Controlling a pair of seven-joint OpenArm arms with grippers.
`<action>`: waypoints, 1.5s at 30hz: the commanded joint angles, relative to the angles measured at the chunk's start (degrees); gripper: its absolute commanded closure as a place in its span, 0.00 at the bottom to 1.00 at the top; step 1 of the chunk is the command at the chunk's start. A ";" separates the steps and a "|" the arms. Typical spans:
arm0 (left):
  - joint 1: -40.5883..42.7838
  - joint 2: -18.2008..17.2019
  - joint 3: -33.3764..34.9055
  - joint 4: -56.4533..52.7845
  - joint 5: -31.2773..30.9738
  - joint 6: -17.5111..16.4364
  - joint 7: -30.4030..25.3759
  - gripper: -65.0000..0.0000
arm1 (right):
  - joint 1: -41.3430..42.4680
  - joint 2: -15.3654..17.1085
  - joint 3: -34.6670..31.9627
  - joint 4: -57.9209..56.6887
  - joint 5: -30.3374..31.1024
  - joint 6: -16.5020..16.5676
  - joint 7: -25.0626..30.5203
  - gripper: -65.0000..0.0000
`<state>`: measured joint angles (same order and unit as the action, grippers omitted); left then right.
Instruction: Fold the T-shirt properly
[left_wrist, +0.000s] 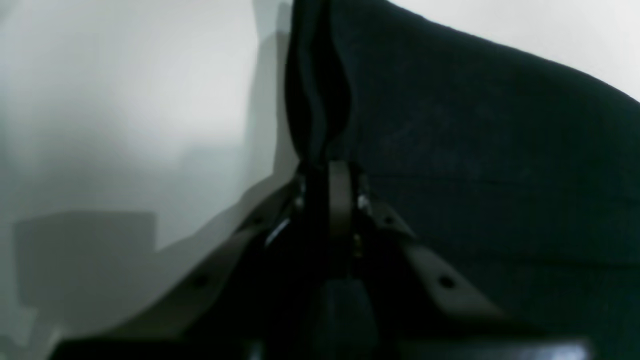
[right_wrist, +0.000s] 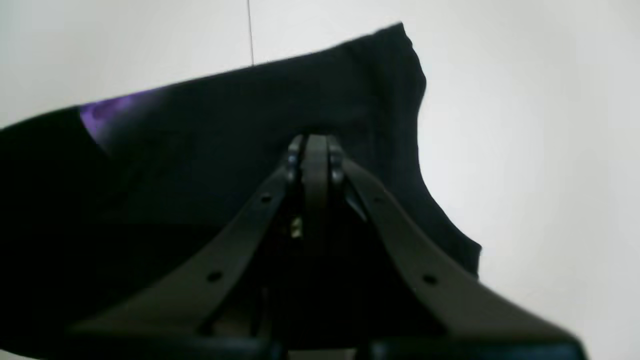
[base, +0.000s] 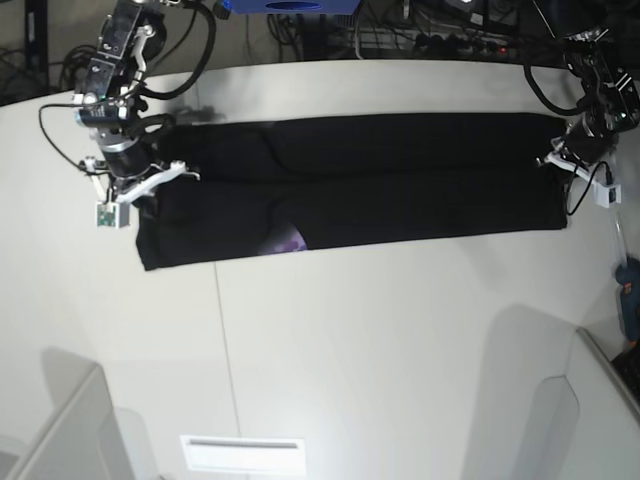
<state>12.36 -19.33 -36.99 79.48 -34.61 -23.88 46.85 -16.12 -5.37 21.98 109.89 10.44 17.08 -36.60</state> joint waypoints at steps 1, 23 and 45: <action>0.78 -1.72 -0.41 1.09 -0.60 0.10 -1.88 1.00 | 0.60 0.14 -0.13 1.19 0.60 0.02 1.48 1.00; 13.62 1.88 -0.85 31.07 -0.77 0.10 -3.20 1.00 | -0.10 0.05 -0.22 1.19 0.60 0.02 1.48 1.00; 11.24 7.60 18.93 31.24 -0.51 1.33 -3.20 1.00 | -0.10 0.05 0.13 1.19 0.60 -0.07 1.48 1.00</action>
<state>23.73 -11.31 -17.82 109.86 -34.37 -22.37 44.77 -16.67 -5.54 21.89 109.89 10.46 17.06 -36.40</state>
